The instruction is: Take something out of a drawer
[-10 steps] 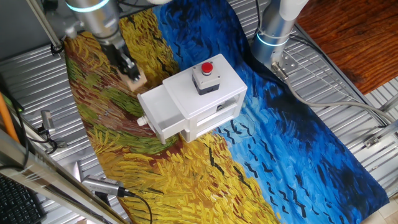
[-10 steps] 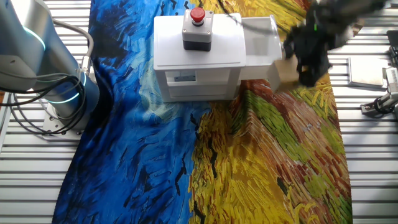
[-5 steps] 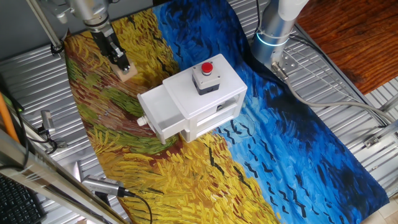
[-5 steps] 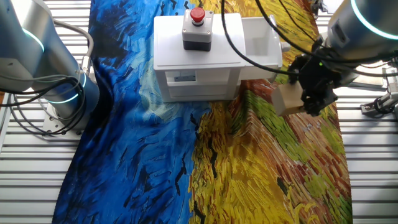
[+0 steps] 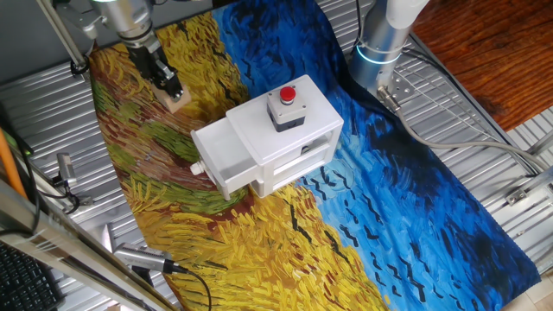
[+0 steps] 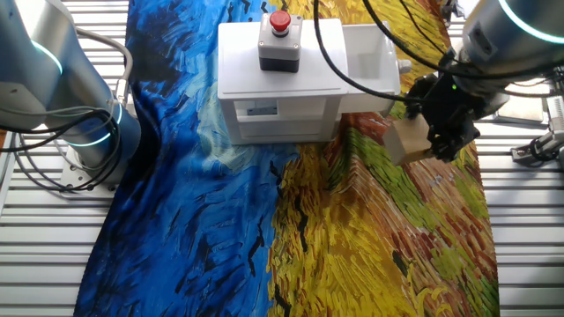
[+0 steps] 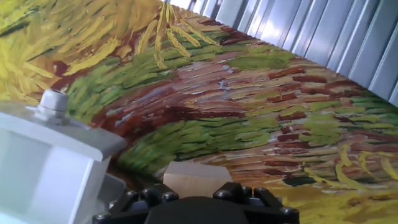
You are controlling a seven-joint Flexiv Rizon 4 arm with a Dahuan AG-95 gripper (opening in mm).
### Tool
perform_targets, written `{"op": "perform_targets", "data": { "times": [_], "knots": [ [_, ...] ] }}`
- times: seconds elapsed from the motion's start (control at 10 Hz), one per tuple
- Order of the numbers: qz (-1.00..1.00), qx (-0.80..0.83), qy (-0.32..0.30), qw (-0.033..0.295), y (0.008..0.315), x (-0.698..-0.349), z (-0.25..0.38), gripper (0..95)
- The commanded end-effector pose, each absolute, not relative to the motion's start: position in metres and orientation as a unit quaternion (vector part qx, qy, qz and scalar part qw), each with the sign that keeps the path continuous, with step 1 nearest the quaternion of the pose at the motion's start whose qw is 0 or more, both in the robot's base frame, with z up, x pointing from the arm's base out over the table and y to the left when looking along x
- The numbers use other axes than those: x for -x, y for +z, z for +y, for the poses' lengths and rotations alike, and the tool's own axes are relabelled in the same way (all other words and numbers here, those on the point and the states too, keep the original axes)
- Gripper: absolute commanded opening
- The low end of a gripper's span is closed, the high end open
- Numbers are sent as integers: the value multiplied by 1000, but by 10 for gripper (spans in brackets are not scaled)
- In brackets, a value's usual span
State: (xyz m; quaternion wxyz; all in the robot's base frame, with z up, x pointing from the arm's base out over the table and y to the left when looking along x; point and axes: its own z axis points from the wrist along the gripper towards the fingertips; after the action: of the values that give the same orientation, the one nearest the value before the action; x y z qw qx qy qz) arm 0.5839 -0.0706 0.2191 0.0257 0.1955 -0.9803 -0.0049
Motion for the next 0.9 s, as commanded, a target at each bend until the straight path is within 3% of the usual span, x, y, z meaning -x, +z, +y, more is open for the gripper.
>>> {"op": "perform_targets", "data": {
  "times": [0.1,0.9],
  "knots": [
    [-993,-119,-4,10,209,-596,-76,0],
    [-993,-115,-7,11,155,-608,-91,0]
  ]
}}
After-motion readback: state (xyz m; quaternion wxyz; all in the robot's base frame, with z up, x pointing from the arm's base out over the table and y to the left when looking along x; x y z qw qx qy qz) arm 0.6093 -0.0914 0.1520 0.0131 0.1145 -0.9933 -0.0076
